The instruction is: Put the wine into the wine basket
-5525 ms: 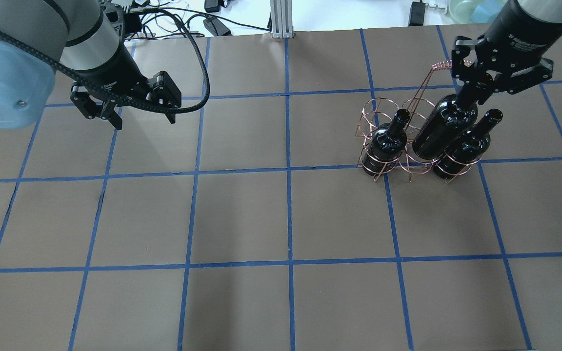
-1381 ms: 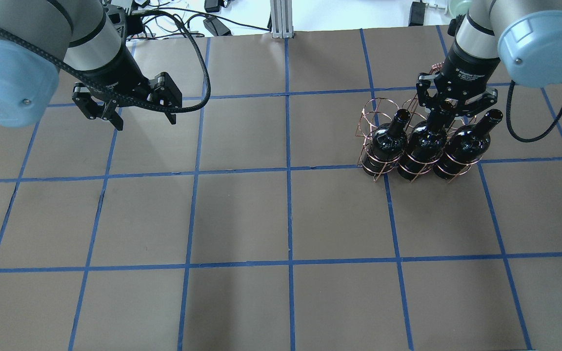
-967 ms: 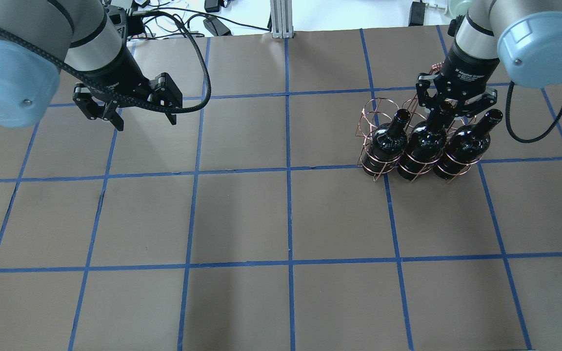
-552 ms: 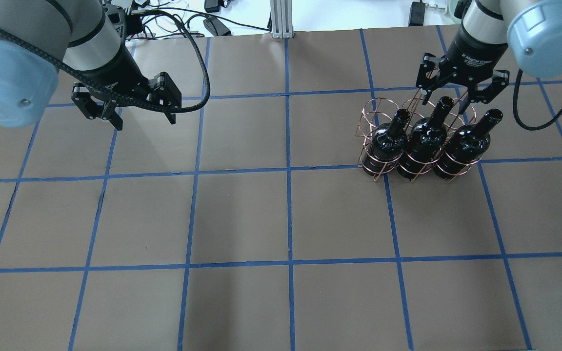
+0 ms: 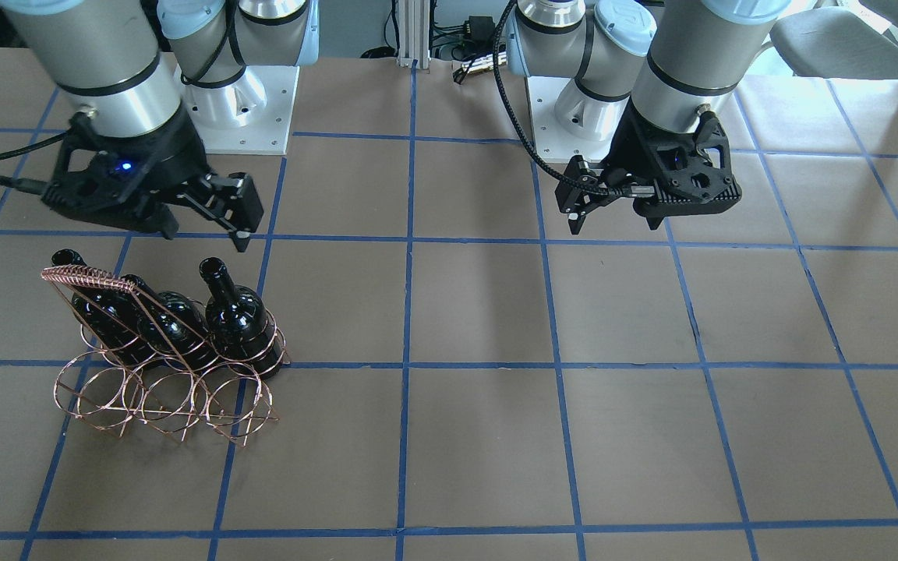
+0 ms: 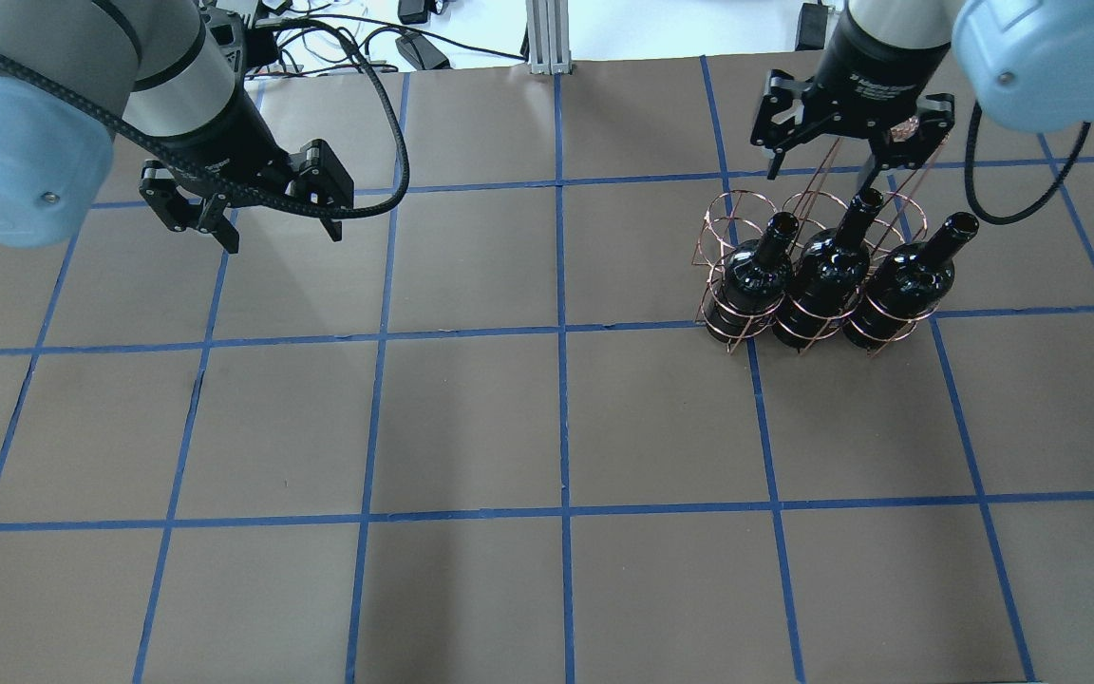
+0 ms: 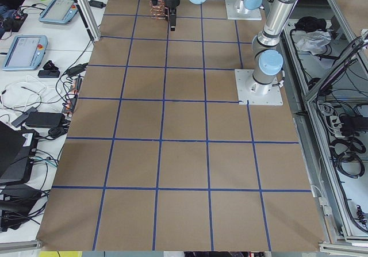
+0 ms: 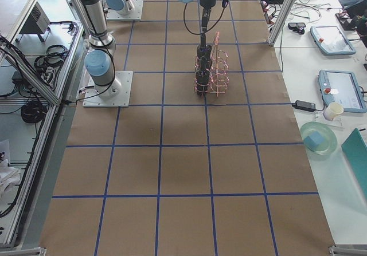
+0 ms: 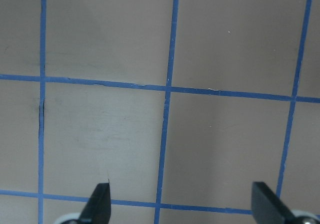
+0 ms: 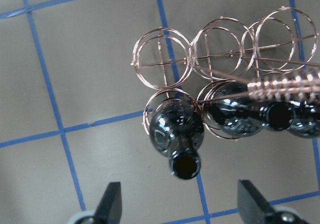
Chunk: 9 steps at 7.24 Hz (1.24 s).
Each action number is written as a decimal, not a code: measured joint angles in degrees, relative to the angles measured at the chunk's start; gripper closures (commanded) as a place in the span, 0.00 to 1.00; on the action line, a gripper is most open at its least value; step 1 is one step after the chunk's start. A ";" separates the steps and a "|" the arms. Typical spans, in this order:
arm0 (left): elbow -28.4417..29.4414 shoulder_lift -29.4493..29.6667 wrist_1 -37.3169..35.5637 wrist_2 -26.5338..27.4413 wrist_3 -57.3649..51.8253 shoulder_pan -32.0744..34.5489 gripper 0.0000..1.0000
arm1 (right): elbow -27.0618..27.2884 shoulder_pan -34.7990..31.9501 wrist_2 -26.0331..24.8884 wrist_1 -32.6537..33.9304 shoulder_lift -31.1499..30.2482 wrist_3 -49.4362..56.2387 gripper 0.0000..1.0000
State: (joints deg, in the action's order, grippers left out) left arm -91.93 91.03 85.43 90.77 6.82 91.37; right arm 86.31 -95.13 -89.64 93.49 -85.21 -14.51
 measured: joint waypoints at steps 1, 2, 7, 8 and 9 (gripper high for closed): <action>0.16 -0.03 0.02 0.01 0.00 0.00 0.00 | 0.01 -3.56 -0.14 -0.79 -0.68 0.13 0.05; 0.21 -0.05 0.06 0.02 -0.03 -0.02 0.00 | 0.05 -5.32 -0.44 -1.11 -1.34 1.80 0.01; 0.35 -0.25 0.06 -0.02 0.02 -0.03 0.00 | -0.09 1.19 -0.06 -2.81 -5.84 16.01 0.00; 0.41 -0.31 0.08 0.03 0.03 -0.03 0.00 | -0.09 1.68 0.01 -3.53 -6.19 18.82 0.00; 0.47 -0.37 0.08 0.05 0.03 -0.06 0.00 | -0.08 2.02 0.14 -3.90 -6.54 20.50 0.00</action>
State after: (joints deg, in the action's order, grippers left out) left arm -91.46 90.66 85.51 90.82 6.86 91.31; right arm 86.23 -93.11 -89.49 89.59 -91.75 5.99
